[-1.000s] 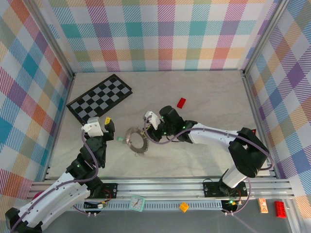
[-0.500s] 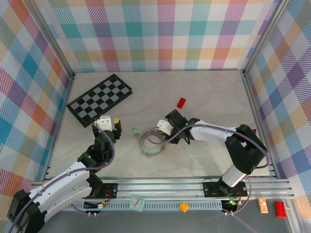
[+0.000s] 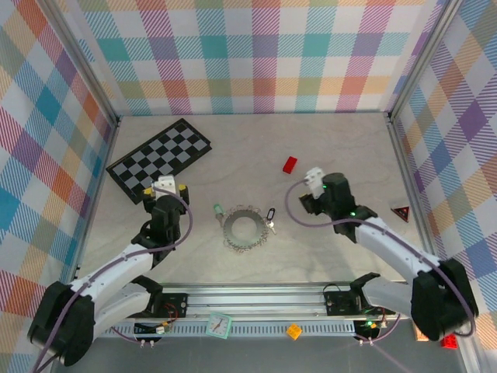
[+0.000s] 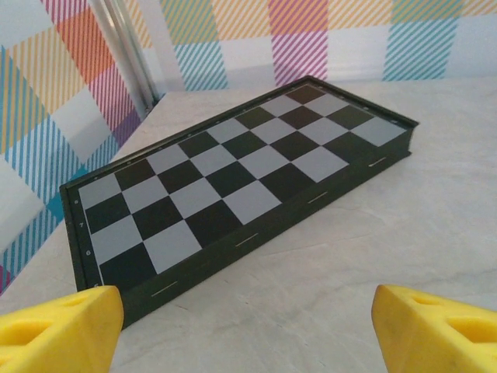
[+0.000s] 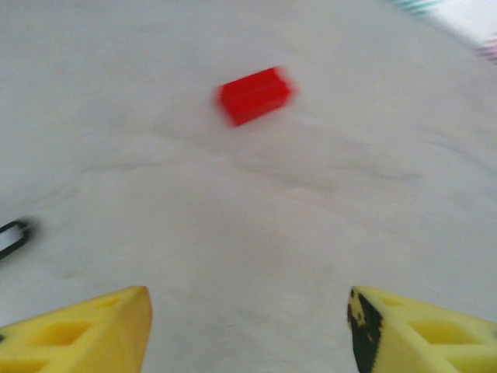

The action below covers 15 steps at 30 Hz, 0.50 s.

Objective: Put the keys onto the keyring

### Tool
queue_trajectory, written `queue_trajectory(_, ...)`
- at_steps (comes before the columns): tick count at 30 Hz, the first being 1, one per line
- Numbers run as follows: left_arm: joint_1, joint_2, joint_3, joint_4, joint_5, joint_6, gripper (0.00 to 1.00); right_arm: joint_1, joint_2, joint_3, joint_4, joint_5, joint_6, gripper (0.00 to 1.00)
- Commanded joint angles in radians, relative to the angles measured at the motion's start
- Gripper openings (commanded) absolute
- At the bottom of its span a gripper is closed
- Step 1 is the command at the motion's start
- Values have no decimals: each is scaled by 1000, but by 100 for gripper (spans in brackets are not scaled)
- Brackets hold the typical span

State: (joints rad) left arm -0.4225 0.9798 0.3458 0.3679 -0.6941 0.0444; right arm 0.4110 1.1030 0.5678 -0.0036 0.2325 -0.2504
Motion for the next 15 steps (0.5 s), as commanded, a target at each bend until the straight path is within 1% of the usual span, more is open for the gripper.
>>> queue_trajectory(1, 63, 47, -29, 123, 59, 8, 83, -98, -7, -129, 277, 42, 107, 70)
queue_trajectory(3, 101, 90, -50, 185, 79, -6, 83, -159, 24, -194, 423, 33, 104, 70)
queue_trajectory(6, 168, 180, -66, 279, 134, -34, 82, -237, 110, -273, 700, -73, 97, 70)
queue_trajectory(8, 202, 257, -80, 389, 177, -33, 81, -272, 208, -290, 864, -119, 104, 70)
queue_trajectory(9, 205, 280, -78, 420, 185, -26, 81, -274, 227, -263, 839, -105, 119, 70)
queue_trajectory(10, 216, 302, -72, 443, 216, -19, 81, -288, 236, -227, 774, -139, 132, 69)
queue_trajectory(11, 226, 324, -67, 461, 239, -15, 81, -307, 258, -223, 791, -187, 142, 69)
queue_trajectory(12, 235, 337, -62, 472, 263, -10, 81, -314, 286, -227, 832, -199, 145, 69)
queue_trajectory(14, 254, 366, -48, 487, 316, 3, 81, -320, 357, -235, 920, -190, 170, 70)
queue_trajectory(15, 263, 387, -47, 510, 340, 4, 81, -330, 377, -232, 929, -194, 191, 70)
